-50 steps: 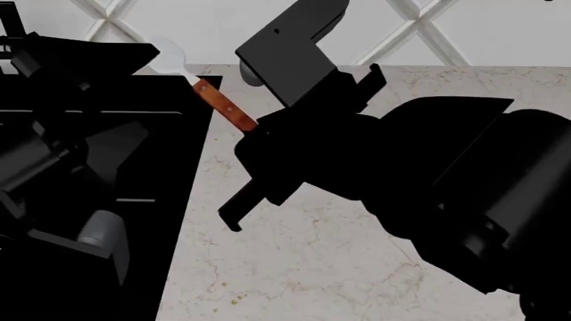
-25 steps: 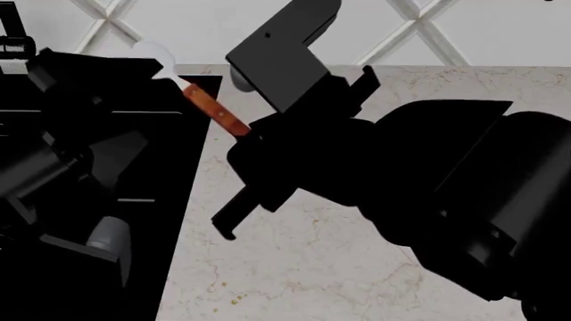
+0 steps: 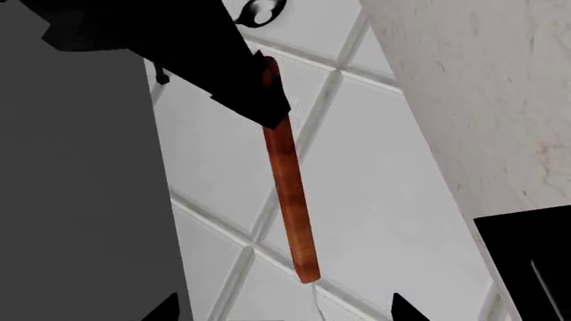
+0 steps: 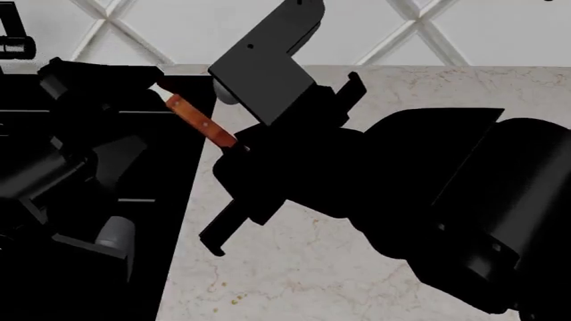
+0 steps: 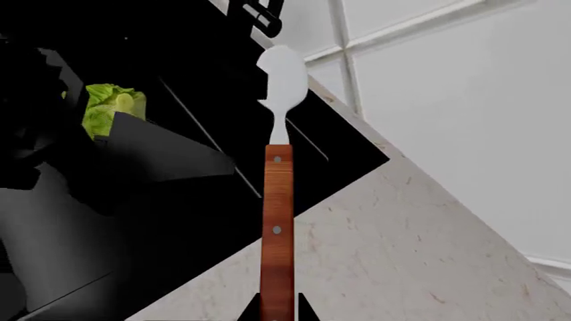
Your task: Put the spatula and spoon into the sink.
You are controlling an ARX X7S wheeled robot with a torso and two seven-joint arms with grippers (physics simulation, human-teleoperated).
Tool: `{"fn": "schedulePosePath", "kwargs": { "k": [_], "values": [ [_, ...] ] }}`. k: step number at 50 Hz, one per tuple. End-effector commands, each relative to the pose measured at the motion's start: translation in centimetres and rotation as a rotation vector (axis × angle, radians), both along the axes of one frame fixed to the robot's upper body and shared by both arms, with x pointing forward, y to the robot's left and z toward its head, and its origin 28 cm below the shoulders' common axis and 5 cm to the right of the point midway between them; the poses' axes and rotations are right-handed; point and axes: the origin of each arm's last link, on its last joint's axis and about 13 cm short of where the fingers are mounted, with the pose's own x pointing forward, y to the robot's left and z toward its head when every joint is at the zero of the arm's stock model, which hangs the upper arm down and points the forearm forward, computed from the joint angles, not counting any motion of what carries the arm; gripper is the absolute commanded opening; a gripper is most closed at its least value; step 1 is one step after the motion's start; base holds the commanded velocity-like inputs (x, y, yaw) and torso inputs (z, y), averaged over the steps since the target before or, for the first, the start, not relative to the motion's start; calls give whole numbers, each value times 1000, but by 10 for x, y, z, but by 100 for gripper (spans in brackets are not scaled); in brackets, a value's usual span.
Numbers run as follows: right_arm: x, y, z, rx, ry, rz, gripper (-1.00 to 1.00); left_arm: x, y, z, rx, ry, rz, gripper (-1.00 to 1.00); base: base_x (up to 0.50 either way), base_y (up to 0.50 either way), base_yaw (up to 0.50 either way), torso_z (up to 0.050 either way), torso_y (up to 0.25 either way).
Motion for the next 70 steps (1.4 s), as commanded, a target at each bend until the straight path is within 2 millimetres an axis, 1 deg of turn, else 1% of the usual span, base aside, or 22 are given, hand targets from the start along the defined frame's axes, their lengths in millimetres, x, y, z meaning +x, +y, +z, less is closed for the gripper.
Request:
{"fn": "schedulePosePath", "kwargs": {
  "k": [1, 15, 16, 20, 22, 24, 26, 28, 29, 33, 34, 36, 38, 41, 48, 49, 53, 59, 64, 69, 70],
  "values": [
    [-4, 2, 1, -7, -6, 19, -100, 5, 1, -10, 21, 13, 19, 100, 0, 0, 0, 0, 0],
    [-12, 6, -1, -17, -5, 54, -100, 10, 0, -14, 21, 10, 21, 100, 0, 0, 0, 0, 0],
    [-13, 7, -1, -18, -5, 59, -100, 10, 0, -11, 20, 7, 22, 100, 0, 0, 0, 0, 0],
    [-15, 8, -2, -17, -5, 72, -100, 12, -1, -9, 11, -8, 24, 100, 0, 0, 0, 0, 0],
    [-16, 9, -1, -15, -5, 79, -100, 13, -1, -12, 8, -16, 27, 100, 0, 0, 0, 0, 0],
    [-18, 10, -1, -16, -6, 88, -100, 14, 0, -9, 4, -27, 31, 100, 0, 0, 0, 0, 0],
    [-21, 12, 0, -16, -8, 99, -100, 15, 0, -14, 5, -28, 34, 100, 0, 0, 0, 0, 0],
    [-23, 13, 0, -16, -9, 109, -100, 14, 0, -11, 4, -28, 35, 100, 0, 0, 0, 0, 0],
    [-23, 13, 1, -17, -10, 112, -100, 14, 0, -14, 0, -25, 36, 100, 0, 0, 0, 0, 0],
    [-25, 15, 4, -9, -15, 128, -100, 14, 0, -16, -1, -24, 30, 100, 0, 0, 0, 0, 0],
    [-26, 15, 4, -8, -16, 133, -100, 13, 0, -16, -5, -20, 16, -100, 0, 0, 0, 0, 0],
    [-26, 16, 6, -7, -21, 134, -100, 12, 1, -13, -6, -15, 15, -100, 0, 0, 0, 0, 0],
    [-26, 16, 7, -4, -23, 132, -100, 11, 0, -16, -5, -7, 6, -100, 0, 0, 0, 0, 0],
    [-26, 16, 7, -2, -24, 130, -100, 9, 0, -15, -14, -5, -8, -100, 0, 0, 0, 0, 0],
    [-27, 14, 11, 19, -44, 118, -100, 7, -1, -7, -25, -27, -33, -100, 0, 0, 0, 0, 0],
    [-27, 13, 14, 26, -59, 106, 100, 6, -1, -9, -23, -30, -34, -100, 0, 0, 0, 0, 0],
    [-35, 4, 20, 47, -75, 79, 100, 4, 1, -7, -25, -45, -23, -100, 0, 0, 0, 0, 0],
    [-67, -17, 34, 92, -144, 49, 100, 2, 6, -6, -41, -50, -1, -100, 0, 0, 0, 0, 0],
    [-94, -40, 47, 140, -229, -58, 100, 3, 14, -3, -58, -36, 58, -100, 0, 0, 0, 0, 0],
    [-106, -54, 53, 175, -280, -142, 100, 2, 24, -1, -85, -2, 136, -100, 0, 0, 0, 0, 0],
    [-107, -57, 54, 181, -290, -162, 100, 2, 27, 3, -84, 10, 159, -100, 0, 0, 0, 0, 0]
  ]
}}
